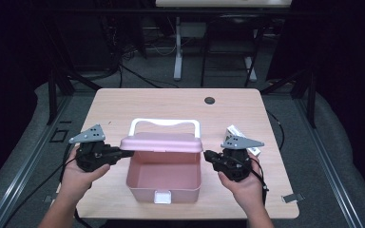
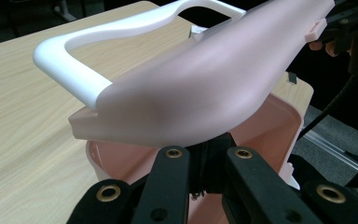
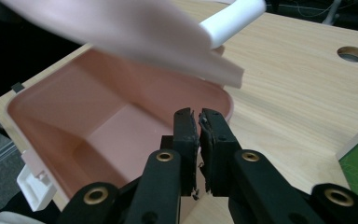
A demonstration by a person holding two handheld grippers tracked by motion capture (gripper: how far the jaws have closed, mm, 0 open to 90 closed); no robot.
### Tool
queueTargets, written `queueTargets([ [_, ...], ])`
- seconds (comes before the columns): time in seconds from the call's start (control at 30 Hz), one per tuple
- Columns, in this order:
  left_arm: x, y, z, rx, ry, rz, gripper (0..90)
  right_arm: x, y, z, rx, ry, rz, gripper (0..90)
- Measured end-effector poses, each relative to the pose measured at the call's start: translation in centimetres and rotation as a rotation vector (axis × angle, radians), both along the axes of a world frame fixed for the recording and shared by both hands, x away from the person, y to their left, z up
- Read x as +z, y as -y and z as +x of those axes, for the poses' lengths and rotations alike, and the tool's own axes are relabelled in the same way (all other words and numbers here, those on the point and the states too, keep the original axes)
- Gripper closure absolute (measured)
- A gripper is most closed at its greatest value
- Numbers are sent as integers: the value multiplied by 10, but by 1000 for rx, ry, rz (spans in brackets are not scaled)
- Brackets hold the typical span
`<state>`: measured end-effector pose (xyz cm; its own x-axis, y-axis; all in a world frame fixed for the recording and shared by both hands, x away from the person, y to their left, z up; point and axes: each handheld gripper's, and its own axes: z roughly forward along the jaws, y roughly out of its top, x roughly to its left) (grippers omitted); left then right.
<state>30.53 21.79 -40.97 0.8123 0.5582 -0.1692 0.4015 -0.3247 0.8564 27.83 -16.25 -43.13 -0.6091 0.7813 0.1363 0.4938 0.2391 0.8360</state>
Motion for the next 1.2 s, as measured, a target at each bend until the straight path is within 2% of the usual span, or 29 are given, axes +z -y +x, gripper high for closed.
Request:
queueTargets([
  [0.3, 3, 0, 3, 13, 5, -13, 897, -11, -15, -6, 43, -39, -22, 870],
  [0.33, 3, 0, 4, 17, 6, -20, 897, -15, -20, -8, 58, -51, -37, 878],
  [0.47, 3, 0, 6, 20, 4, -34, 896, -21, -24, -11, 85, -79, -43, 890],
  [0.53, 4, 1, 7, 26, 6, -35, 897, -28, -28, -16, 107, -92, -52, 894],
  [0.8, 5, 1, 8, 42, 19, -34, 897, -43, -36, -18, 143, -129, -66, 897],
  [1.0, 6, 2, 9, 47, 26, -33, 897, -50, -43, -17, 164, -142, -85, 898],
  [1.2, 7, 1, 12, 51, 23, -40, 897, -53, -42, -16, 167, -148, -74, 900],
])
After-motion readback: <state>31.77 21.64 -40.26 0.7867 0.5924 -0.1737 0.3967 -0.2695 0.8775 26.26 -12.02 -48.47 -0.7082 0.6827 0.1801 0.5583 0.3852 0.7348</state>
